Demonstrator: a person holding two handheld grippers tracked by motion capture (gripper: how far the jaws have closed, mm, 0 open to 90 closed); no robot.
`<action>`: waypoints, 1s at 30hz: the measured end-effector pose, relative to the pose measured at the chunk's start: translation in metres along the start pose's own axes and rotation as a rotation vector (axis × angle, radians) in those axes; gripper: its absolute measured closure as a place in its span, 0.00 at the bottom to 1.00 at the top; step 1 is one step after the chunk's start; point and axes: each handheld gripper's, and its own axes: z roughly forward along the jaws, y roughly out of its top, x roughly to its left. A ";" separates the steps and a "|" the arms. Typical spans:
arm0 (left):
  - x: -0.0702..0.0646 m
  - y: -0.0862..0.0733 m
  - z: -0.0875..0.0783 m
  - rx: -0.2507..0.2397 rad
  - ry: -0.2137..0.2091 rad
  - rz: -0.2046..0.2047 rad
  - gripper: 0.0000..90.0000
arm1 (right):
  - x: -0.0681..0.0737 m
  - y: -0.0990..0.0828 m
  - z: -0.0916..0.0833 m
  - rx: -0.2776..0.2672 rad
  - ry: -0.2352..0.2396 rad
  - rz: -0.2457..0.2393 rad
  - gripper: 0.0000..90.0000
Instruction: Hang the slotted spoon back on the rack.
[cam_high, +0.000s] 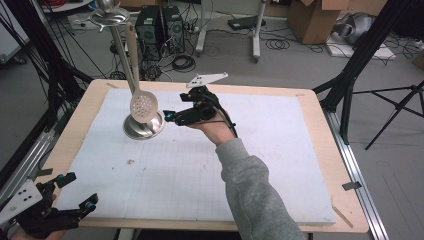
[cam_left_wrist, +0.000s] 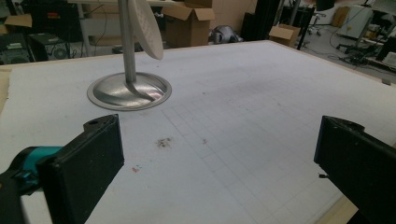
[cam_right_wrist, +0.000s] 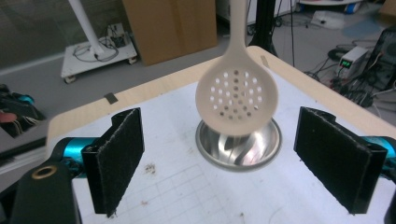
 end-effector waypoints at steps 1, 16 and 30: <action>0.000 0.000 0.001 0.000 -0.001 0.001 0.02 | -0.002 -0.001 -0.004 -0.002 -0.010 -0.005 0.17; 0.004 0.003 0.026 0.009 -0.049 -0.002 0.02 | -0.009 -0.033 -0.047 0.000 -0.027 -0.004 0.16; 0.010 0.009 0.045 0.000 -0.090 -0.003 0.02 | -0.011 -0.066 -0.078 0.019 -0.096 -0.016 0.16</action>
